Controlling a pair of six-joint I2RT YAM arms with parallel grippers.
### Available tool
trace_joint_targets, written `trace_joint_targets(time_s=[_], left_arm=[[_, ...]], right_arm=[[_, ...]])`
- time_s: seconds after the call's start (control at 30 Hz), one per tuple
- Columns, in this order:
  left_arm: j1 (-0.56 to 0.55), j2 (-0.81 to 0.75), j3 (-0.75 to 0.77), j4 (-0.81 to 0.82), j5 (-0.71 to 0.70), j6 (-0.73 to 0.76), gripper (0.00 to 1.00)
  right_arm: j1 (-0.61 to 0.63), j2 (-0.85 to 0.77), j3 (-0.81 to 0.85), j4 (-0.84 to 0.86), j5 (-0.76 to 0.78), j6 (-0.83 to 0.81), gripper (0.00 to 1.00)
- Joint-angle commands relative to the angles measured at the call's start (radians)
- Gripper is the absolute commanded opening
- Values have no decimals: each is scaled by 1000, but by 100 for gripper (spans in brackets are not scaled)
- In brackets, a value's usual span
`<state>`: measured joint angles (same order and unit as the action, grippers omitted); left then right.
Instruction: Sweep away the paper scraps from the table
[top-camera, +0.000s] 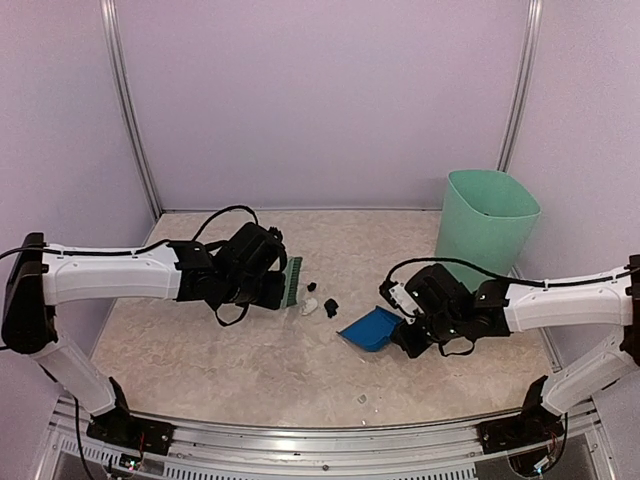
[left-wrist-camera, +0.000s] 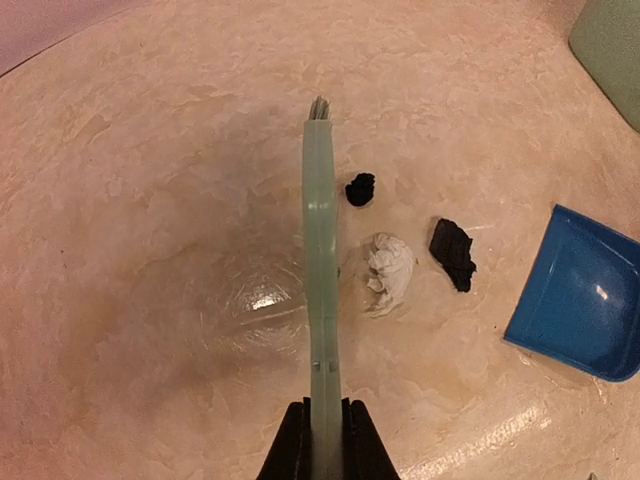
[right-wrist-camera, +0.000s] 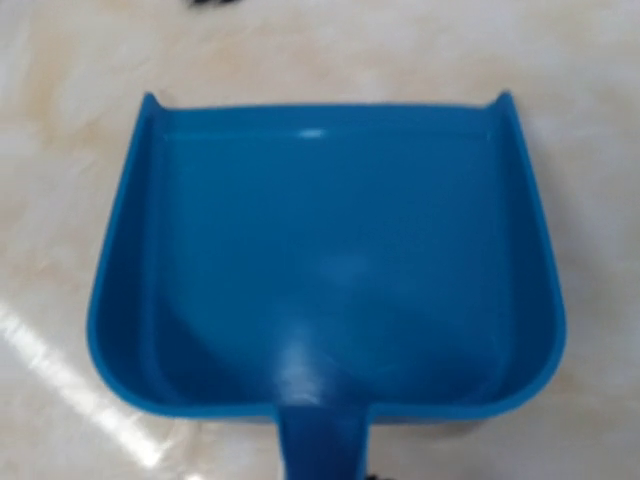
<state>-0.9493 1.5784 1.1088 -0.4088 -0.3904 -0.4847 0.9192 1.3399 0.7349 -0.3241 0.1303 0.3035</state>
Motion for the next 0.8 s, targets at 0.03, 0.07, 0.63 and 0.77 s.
trace_joint_targets(time_s=[0.03, 0.07, 0.63, 0.77], left_arm=[[9, -58, 45, -80, -92, 25, 0], [16, -65, 42, -79, -103, 34, 0], [162, 195, 306, -131, 45, 318, 0], [161, 277, 394, -166, 110, 366, 0]], right_arm=[[74, 62, 15, -12, -61, -23, 0], [77, 76, 18, -9, -62, -30, 0], [78, 283, 140, 102, -31, -127, 0], [78, 339, 177, 106, -43, -135, 0]])
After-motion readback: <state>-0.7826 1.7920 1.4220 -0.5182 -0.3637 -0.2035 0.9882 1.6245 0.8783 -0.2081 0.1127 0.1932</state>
